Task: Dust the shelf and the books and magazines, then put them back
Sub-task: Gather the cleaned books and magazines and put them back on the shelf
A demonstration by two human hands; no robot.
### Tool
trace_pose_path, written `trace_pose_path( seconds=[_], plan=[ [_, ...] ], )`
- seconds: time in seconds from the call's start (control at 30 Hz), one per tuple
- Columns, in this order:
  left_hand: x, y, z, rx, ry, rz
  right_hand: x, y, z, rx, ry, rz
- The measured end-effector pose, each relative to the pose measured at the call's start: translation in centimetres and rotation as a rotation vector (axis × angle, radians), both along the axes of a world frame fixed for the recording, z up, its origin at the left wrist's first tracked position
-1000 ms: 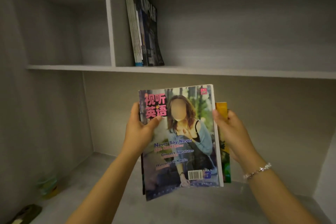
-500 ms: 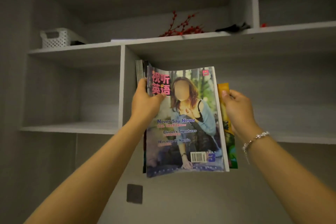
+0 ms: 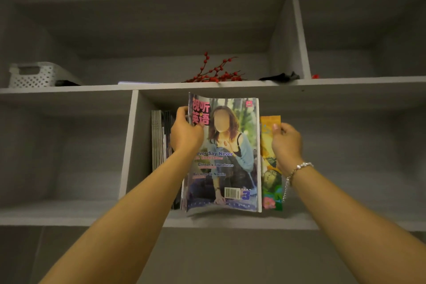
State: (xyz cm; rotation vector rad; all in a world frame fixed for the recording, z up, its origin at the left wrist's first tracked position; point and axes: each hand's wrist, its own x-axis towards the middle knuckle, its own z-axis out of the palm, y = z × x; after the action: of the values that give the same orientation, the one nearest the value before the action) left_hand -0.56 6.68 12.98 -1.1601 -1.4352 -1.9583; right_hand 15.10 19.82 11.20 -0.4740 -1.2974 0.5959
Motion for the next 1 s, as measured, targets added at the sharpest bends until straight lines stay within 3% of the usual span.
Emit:
trace_pose_path(
  seconds=[0.3, 0.47, 0.57, 0.67, 1.0],
  plan=[
    [-3.5, 2.1, -1.1, 0.037, -0.024, -0.066, -0.2, 2.4, -2.5, 0.104, -0.076, -0.028],
    [-4.1, 1.6, -2.0, -0.204, -0.192, -0.254, -0.1, 4.1, -3.2, 0.066, -0.155, 0.202],
    [-5.0, 1.6, -3.8, -0.35, -0.301, -0.321, -0.3, 4.6, -4.9, 0.099, -0.255, 0.206],
    [-5.6, 1.9, -5.6, -0.34, -0.381, -0.388, -0.9, 3.9, -6.0, 0.142, -0.285, 0.205],
    [-5.8, 2.8, -6.4, -0.026, -0.334, 0.054, -2.5, 3.2, -6.7, 0.166, -0.192, 0.1]
  ],
)
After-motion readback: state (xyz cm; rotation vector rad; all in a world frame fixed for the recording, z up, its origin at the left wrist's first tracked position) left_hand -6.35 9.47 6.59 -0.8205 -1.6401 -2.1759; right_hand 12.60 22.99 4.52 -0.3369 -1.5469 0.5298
